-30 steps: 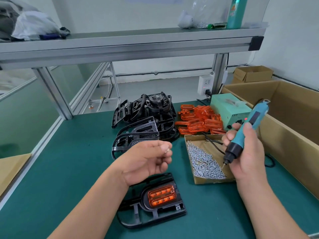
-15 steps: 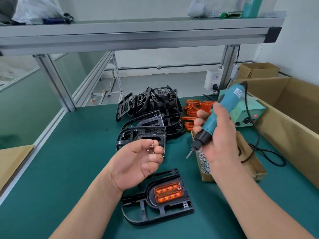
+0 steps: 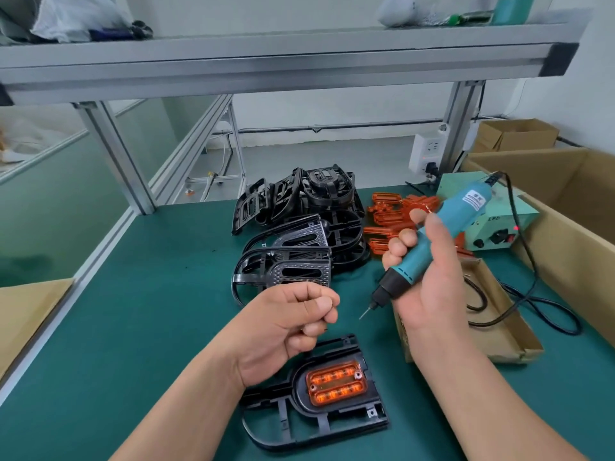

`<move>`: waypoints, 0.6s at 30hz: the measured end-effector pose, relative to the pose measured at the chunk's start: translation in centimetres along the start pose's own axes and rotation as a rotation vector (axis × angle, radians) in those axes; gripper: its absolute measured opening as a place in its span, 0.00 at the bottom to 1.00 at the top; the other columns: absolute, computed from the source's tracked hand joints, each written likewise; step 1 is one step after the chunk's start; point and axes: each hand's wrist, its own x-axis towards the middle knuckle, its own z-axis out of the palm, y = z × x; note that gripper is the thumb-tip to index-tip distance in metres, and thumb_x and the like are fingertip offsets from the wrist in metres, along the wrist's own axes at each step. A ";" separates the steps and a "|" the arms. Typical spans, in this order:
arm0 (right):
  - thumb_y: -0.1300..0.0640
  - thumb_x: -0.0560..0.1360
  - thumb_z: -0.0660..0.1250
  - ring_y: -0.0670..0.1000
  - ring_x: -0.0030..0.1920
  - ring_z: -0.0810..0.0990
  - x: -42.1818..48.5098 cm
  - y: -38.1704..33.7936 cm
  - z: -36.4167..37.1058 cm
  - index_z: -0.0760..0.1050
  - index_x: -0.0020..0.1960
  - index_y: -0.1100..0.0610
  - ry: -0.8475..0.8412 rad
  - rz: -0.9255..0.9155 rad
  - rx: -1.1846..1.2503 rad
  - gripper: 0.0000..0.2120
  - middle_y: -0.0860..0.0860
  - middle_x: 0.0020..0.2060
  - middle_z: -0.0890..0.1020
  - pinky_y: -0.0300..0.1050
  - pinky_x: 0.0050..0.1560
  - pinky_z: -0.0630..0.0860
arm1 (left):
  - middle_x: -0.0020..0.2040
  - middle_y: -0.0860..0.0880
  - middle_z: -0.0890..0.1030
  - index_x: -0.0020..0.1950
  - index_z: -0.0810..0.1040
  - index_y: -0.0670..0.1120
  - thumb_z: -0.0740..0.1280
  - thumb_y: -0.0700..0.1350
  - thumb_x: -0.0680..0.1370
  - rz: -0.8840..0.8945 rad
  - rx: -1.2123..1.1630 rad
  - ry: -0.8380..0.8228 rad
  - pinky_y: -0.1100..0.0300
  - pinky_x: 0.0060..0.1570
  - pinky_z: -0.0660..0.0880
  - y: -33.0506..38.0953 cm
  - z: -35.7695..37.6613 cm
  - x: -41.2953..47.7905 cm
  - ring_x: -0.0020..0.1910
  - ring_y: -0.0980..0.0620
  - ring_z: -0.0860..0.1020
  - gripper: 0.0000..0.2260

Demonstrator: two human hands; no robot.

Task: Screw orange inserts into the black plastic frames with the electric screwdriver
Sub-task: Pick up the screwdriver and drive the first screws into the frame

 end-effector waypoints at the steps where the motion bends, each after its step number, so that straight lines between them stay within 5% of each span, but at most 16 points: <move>1: 0.53 0.84 0.66 0.48 0.37 0.72 0.0 -0.2 -0.1 0.74 0.62 0.57 -0.016 0.009 0.030 0.10 0.50 0.38 0.74 0.39 0.38 0.75 | 0.45 0.42 0.79 0.56 0.82 0.37 0.69 0.35 0.81 0.002 0.005 0.005 0.67 0.28 0.63 0.0 0.0 0.0 0.34 0.55 0.69 0.05; 4: 0.53 0.83 0.67 0.48 0.40 0.74 0.0 -0.3 -0.2 0.74 0.65 0.57 -0.053 -0.010 0.035 0.12 0.50 0.41 0.74 0.41 0.44 0.75 | 0.46 0.41 0.81 0.56 0.84 0.39 0.71 0.35 0.80 0.012 0.039 0.002 0.67 0.29 0.65 -0.2 -0.2 0.0 0.34 0.55 0.70 0.05; 8: 0.56 0.82 0.69 0.50 0.45 0.81 -0.2 -0.2 0.3 0.75 0.55 0.55 -0.059 -0.043 0.081 0.05 0.51 0.42 0.77 0.46 0.51 0.81 | 0.49 0.39 0.84 0.55 0.84 0.41 0.76 0.38 0.75 0.022 0.096 0.022 0.66 0.29 0.66 -0.4 -0.4 0.0 0.33 0.55 0.70 0.10; 13: 0.51 0.84 0.69 0.45 0.37 0.76 -0.1 -0.7 -0.1 0.75 0.59 0.54 -0.070 -0.031 0.087 0.08 0.48 0.39 0.75 0.39 0.40 0.77 | 0.52 0.37 0.85 0.60 0.79 0.39 0.76 0.39 0.76 0.065 0.154 0.019 0.66 0.30 0.65 -0.3 -0.5 -0.2 0.32 0.56 0.70 0.15; 18: 0.53 0.84 0.67 0.46 0.37 0.73 -0.3 -0.7 0.1 0.76 0.61 0.56 -0.106 -0.029 0.103 0.09 0.48 0.38 0.72 0.40 0.41 0.74 | 0.54 0.38 0.87 0.60 0.82 0.45 0.74 0.41 0.77 0.072 0.279 0.011 0.66 0.31 0.67 -0.5 -0.3 -0.2 0.33 0.56 0.70 0.11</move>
